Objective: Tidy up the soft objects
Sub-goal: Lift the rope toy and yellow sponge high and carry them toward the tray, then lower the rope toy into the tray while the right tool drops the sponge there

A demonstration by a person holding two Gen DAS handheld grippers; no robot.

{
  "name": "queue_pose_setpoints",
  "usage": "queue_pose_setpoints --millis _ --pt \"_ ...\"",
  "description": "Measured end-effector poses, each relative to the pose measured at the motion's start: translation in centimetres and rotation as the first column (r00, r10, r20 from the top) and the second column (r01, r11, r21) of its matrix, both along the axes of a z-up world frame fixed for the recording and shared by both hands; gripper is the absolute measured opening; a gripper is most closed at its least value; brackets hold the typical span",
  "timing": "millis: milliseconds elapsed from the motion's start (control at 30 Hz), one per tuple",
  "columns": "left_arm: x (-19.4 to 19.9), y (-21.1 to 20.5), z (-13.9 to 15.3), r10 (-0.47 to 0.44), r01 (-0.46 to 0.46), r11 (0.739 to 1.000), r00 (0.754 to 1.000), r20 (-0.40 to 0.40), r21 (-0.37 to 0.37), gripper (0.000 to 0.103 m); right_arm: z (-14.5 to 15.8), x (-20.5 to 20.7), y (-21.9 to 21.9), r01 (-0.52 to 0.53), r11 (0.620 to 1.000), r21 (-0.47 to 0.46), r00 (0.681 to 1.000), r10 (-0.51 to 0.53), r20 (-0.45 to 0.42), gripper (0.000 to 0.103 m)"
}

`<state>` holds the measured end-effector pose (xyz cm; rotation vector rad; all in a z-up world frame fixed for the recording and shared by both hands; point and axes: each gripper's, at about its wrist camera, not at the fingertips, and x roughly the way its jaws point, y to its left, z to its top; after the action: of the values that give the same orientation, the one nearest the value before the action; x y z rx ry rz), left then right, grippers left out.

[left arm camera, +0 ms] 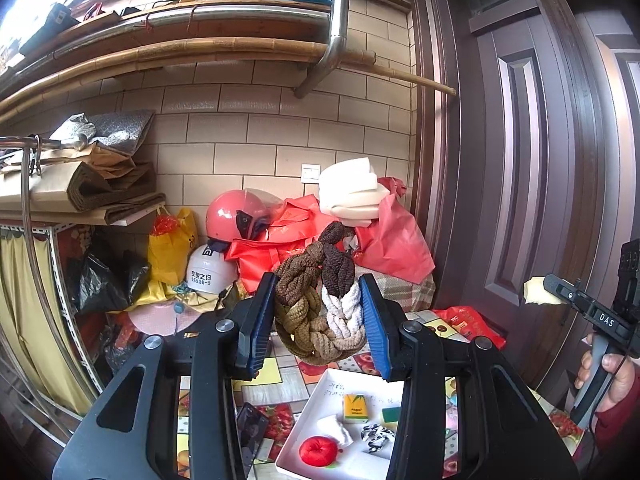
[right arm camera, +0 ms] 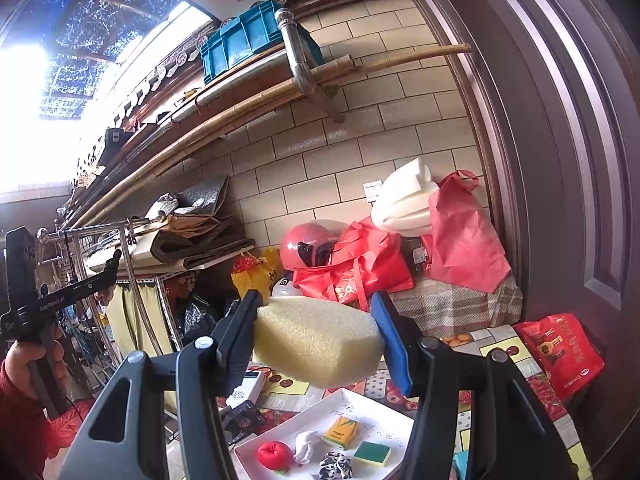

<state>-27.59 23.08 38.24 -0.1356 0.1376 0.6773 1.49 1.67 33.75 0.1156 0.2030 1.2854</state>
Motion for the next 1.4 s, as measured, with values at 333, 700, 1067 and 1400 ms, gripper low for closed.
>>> queue_pose_setpoints --millis 333,700,1067,1400 --pt "1.9 1.6 -1.5 -0.016 0.016 0.999 1.0 -0.022 -0.039 0.041 -1.4 0.7 1.9 -0.016 0.999 -0.047 0.999 0.014 -0.032 0.056" --pt "4.3 3.6 -3.4 -0.041 0.036 0.996 0.998 -0.05 -0.087 0.041 -3.3 2.0 4.1 -0.037 0.994 -0.099 0.997 0.03 -0.07 0.056" --pt "9.1 6.7 -9.3 -0.106 0.072 0.973 0.983 -0.15 -0.22 0.041 -9.9 3.1 9.0 -0.081 0.958 -0.275 0.991 0.049 -0.121 0.056" --pt "20.5 9.5 -23.5 -0.28 0.091 0.887 0.886 -0.37 -0.453 0.041 -20.5 2.6 14.5 -0.173 0.838 -0.517 0.971 0.058 -0.231 0.056"
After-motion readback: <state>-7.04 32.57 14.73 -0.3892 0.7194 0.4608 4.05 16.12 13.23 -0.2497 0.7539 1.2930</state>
